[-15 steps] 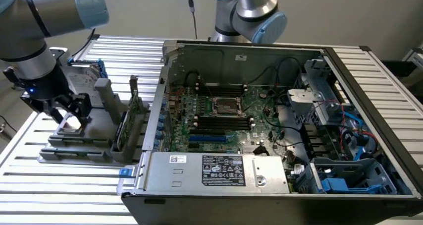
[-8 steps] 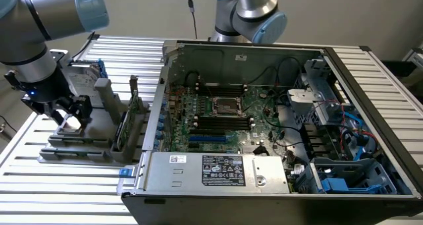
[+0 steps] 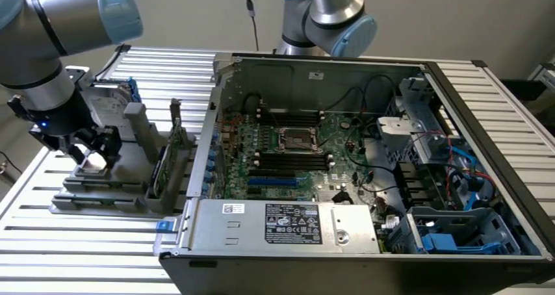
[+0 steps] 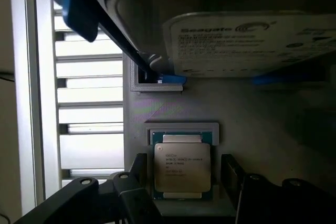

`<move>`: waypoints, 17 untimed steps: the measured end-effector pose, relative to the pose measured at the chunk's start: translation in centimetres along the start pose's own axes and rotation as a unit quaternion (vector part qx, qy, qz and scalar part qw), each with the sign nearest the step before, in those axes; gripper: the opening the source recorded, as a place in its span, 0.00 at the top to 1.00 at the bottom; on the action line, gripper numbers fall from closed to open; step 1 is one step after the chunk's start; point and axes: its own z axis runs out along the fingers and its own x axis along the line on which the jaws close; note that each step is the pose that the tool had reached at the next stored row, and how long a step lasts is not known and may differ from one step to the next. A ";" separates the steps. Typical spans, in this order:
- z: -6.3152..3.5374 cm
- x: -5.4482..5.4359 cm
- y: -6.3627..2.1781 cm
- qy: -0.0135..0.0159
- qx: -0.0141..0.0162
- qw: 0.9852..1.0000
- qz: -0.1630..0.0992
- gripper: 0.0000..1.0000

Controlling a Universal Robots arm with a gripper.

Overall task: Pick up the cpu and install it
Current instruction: 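Pick up the cpu and move it towards the insertion slot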

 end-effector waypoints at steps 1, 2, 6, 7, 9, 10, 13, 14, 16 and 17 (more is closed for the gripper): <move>0.03 0.0 0.00 0.000 -0.001 1.000 0.000 0.33; 0.04 0.0 0.00 0.001 -0.002 1.000 0.000 0.33; 0.12 0.1 -0.07 0.003 -0.002 1.000 0.000 0.33; 0.14 0.1 -0.09 0.003 -0.002 1.000 0.000 0.33; 0.15 0.1 -0.13 0.004 -0.002 1.000 0.000 0.33; 0.17 0.1 -0.14 0.004 -0.002 1.000 0.000 0.33; 0.18 0.1 -0.22 0.003 -0.002 1.000 0.000 0.33; 0.18 0.1 -0.23 0.003 -0.002 1.000 0.000 0.33; 0.18 0.1 -0.24 0.003 -0.002 1.000 0.000 0.33; 0.18 0.1 -0.24 0.003 -0.002 1.000 0.000 0.33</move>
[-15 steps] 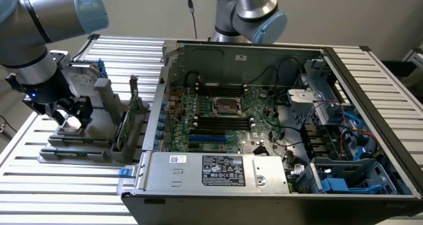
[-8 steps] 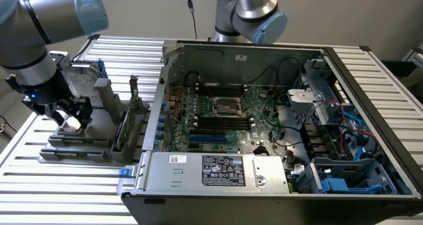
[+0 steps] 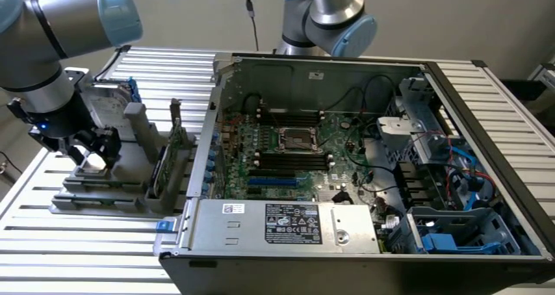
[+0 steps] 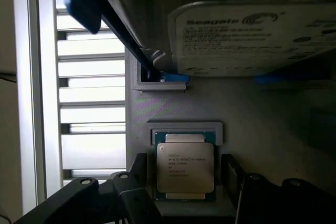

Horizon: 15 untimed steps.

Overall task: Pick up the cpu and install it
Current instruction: 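Pick up the cpu and move it towards the insertion slot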

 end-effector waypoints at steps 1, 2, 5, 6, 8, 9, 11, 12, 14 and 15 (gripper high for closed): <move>0.00 0.0 0.00 0.000 0.000 1.000 0.000 0.33; 0.01 0.0 0.00 0.000 0.000 1.000 0.000 0.33; 0.02 -0.1 -0.01 0.000 0.000 1.000 0.000 0.33; 0.03 -0.1 -0.01 0.000 0.000 1.000 0.000 0.33; 0.03 -0.1 -0.01 0.000 0.000 1.000 0.000 0.33; 0.04 -0.1 -0.01 0.000 0.000 1.000 0.000 0.33; 0.04 -0.1 -0.01 0.000 0.000 1.000 0.000 0.33; 0.04 -0.1 -0.01 0.000 0.000 1.000 0.000 0.33; 0.04 -0.1 -0.01 0.000 0.000 1.000 0.000 0.35; 0.05 -0.1 -0.01 0.000 0.000 1.000 0.000 0.35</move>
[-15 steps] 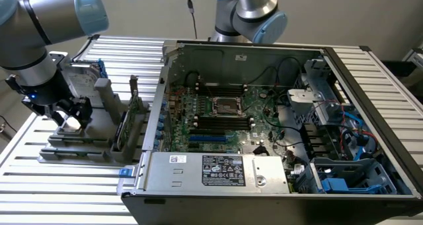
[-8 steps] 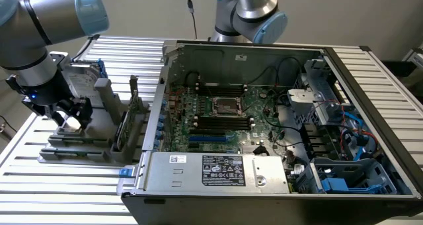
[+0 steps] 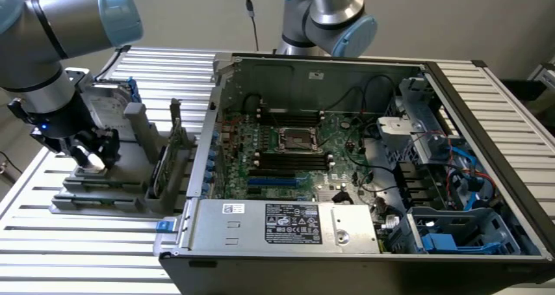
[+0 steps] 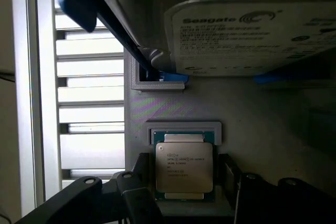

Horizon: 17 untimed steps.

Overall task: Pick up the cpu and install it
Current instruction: 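Pick up the cpu and move it towards the insertion slot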

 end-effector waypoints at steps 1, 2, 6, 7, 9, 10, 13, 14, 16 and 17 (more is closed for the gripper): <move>0.00 0.0 0.00 0.000 0.000 1.000 0.000 0.35; 0.00 0.0 0.00 0.000 0.000 1.000 0.000 0.42; 0.00 0.0 0.00 0.000 0.000 1.000 0.000 0.42; 0.00 0.0 0.00 0.000 0.000 1.000 0.000 0.44; 0.00 0.0 0.00 0.000 0.000 1.000 0.000 0.45; 0.00 0.0 0.00 0.000 0.000 1.000 0.000 0.45; 0.00 0.0 0.00 0.000 0.000 1.000 0.000 0.45; 0.00 0.0 0.00 0.000 0.000 1.000 0.000 0.45; -0.04 0.0 0.01 0.000 0.000 1.000 0.000 0.45; -0.12 0.0 0.01 0.000 0.000 1.000 0.000 0.45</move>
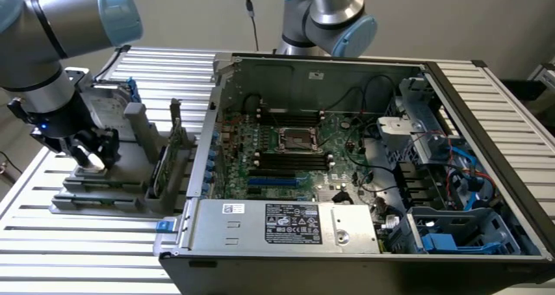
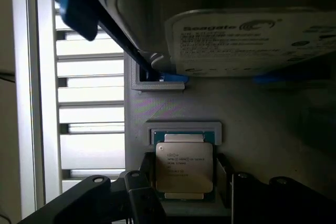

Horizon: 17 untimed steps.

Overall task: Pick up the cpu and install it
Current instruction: 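Pick up the cpu and move it towards the insertion slot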

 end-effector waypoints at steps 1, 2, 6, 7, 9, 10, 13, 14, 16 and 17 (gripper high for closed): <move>-0.09 0.0 0.00 0.000 0.000 1.000 0.000 0.45; -0.22 0.0 0.02 0.000 0.000 1.000 0.000 0.45; -1.15 0.0 0.08 0.000 -0.002 1.000 0.000 0.45; -1.48 0.0 0.10 0.000 -0.002 1.000 0.000 0.45; -2.29 0.1 0.16 0.000 -0.002 1.000 0.000 0.45; -2.74 0.1 0.19 0.000 -0.002 1.000 0.000 0.45; -4.10 0.1 0.28 0.000 -0.002 1.000 0.000 0.45; -4.54 0.1 0.31 0.000 -0.003 1.000 0.000 0.45; -5.46 0.1 0.38 0.000 -0.003 1.000 0.000 0.45; -5.94 0.1 0.41 0.000 -0.002 1.000 0.000 0.45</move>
